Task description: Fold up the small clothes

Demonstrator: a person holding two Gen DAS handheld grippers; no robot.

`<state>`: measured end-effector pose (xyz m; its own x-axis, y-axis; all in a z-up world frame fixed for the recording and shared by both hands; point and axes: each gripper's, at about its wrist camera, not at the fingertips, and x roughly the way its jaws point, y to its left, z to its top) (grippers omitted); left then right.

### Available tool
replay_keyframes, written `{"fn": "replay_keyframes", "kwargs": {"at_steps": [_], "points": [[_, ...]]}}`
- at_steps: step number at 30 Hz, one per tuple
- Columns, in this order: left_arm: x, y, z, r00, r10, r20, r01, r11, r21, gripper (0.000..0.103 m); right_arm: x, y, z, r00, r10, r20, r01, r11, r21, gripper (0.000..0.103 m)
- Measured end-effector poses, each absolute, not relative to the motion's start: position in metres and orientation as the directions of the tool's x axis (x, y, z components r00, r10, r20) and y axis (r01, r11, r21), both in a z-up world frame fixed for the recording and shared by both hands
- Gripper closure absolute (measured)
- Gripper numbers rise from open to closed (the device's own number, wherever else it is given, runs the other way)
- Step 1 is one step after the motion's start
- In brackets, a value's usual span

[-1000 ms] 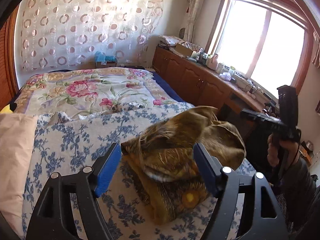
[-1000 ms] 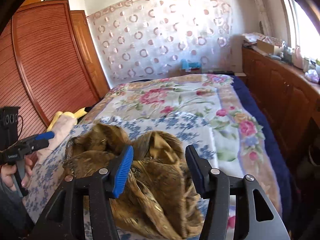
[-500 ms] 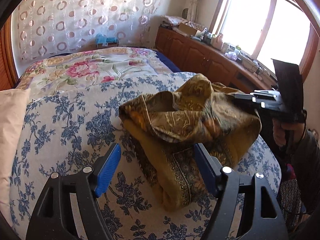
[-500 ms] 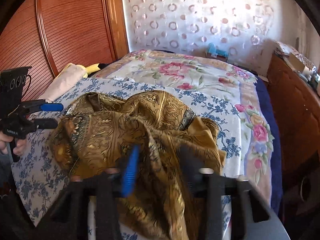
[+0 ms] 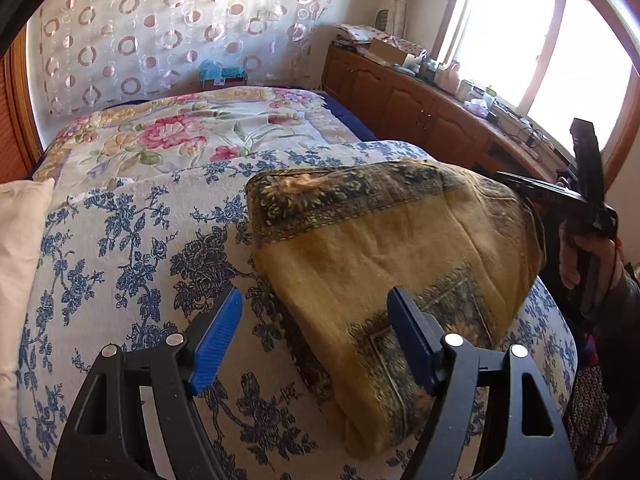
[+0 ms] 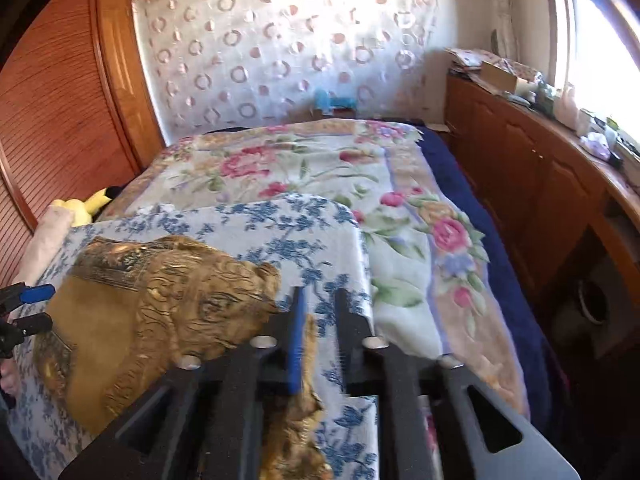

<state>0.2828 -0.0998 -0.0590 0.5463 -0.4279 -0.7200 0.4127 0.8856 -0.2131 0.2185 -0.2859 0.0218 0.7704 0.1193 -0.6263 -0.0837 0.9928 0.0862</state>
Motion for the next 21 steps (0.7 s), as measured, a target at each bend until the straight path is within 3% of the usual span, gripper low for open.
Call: {"fn": "replay_keyframes", "kwargs": {"at_steps": [3,6,9,21], "points": [[0.289,-0.1,-0.062,0.543,-0.422,-0.726,0.405,0.889,-0.214,0.027,0.214,-0.291,0.028,0.769,0.166,-0.618,-0.12,0.986,0.116,0.049],[0.298,-0.101,-0.064,0.54,-0.416,-0.732,0.402,0.891,-0.21,0.027,0.202,-0.294,0.033,0.745,0.211,-0.632,-0.175,0.977,0.12,0.037],[0.304,-0.102,-0.067,0.537,-0.412,-0.736,0.4,0.892,-0.208,0.027,0.206,-0.301,0.025,0.718,0.238,-0.654,-0.204,0.97,0.129,0.031],[0.312,-0.11,-0.081,0.508,-0.413,-0.756,0.398,0.891,-0.219,0.027,0.251,-0.314,0.01,0.612,0.261,-0.747,-0.21,0.964,0.165,0.026]]}}
